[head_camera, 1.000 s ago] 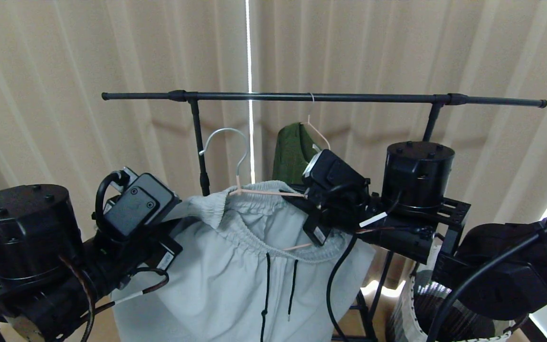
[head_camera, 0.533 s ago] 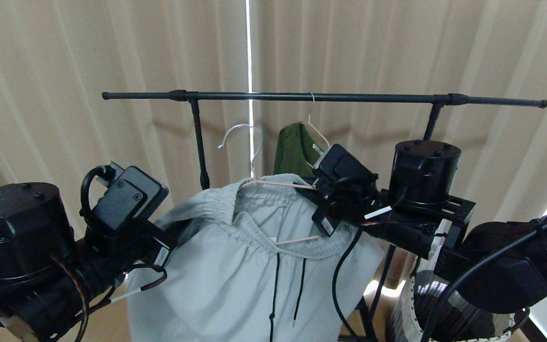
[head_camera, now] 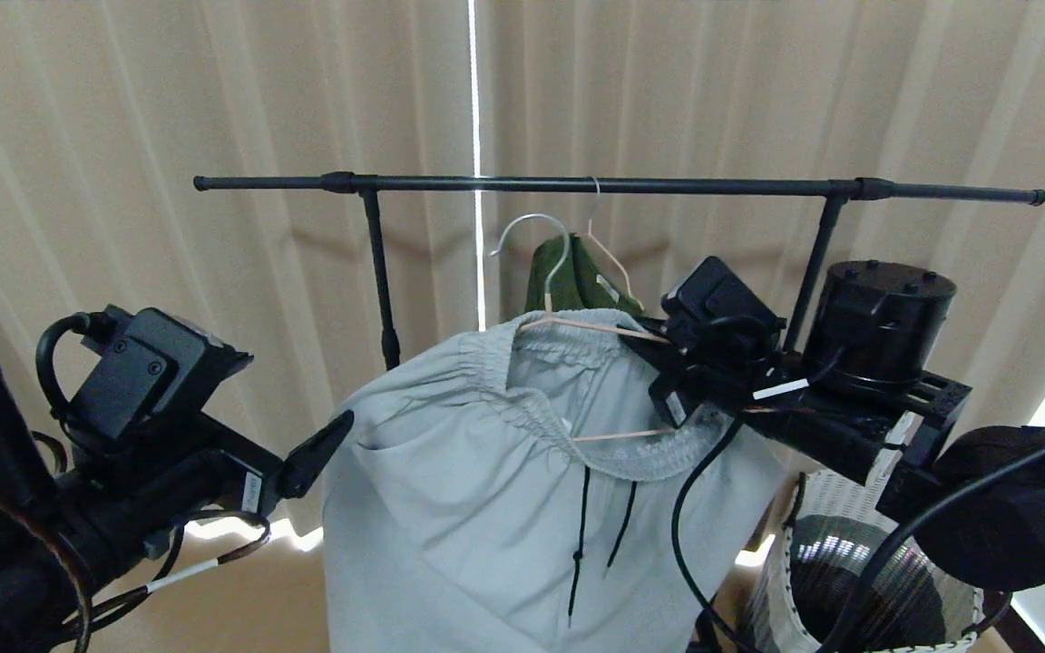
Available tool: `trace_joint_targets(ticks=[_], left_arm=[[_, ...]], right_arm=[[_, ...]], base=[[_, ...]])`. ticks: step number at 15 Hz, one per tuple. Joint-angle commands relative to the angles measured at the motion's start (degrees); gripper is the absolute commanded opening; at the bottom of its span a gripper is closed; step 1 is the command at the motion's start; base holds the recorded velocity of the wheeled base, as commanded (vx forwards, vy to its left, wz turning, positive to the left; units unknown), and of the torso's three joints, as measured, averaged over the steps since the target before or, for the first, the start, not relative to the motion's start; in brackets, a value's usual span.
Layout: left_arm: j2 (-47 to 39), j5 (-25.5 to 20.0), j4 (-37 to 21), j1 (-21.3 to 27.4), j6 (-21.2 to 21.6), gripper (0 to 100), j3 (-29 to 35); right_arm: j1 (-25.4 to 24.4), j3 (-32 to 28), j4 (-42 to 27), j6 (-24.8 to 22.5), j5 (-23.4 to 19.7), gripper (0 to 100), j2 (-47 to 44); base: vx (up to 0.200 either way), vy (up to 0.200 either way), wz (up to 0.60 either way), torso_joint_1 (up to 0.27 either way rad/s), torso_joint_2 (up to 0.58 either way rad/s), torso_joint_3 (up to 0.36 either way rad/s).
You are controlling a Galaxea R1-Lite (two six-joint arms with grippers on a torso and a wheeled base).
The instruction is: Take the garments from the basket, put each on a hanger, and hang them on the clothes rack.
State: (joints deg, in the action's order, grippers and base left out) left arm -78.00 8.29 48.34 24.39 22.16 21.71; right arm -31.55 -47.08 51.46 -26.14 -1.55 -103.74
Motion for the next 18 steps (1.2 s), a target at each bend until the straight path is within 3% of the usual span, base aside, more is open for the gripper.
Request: trace_joint_targets(ticks=[1, 8, 11, 13, 14, 18], left_arm=[[0.5, -0.6, 0.0, -1.7, 0.1, 100, -1.7], [-4.5, -1.3, 0.2, -1.9, 0.2, 100, -3.6], [-4.7, -7.2, 0.2, -1.8, 0.2, 100, -3.7], [-4.9, -8.6, 0.2, -1.9, 0.3, 100, -3.3], [-5.1, -8.6, 0.3, -2.1, 0.3, 0, -3.2], [-5.8, -8.8, 1.0, -2.1, 0.2, 0, -3.0]], right_arm=[[1.7, 1.7, 0.0, 0.0, -0.1, 0, 3.5], [1.7, 5.6, -0.7, 2.6, -0.6, 0, 13.2], [1.7, 7.2, -0.7, 2.7, -0.6, 0, 14.1], [1.4, 8.6, -0.5, 3.4, -0.7, 0, 15.0], [1.3, 8.8, -0.6, 3.5, -0.7, 0, 15.6], [1.3, 8.7, -0.6, 3.6, -0.7, 0, 16.2]], base=[[0.000, 0.000, 0.00, 0.000, 0.00, 0.000], [0.000, 0.000, 0.00, 0.000, 0.00, 0.000], [0.000, 0.000, 0.00, 0.000, 0.00, 0.000], [0.000, 0.000, 0.00, 0.000, 0.00, 0.000], [0.000, 0.000, 0.00, 0.000, 0.00, 0.000], [0.000, 0.000, 0.00, 0.000, 0.00, 0.000]])
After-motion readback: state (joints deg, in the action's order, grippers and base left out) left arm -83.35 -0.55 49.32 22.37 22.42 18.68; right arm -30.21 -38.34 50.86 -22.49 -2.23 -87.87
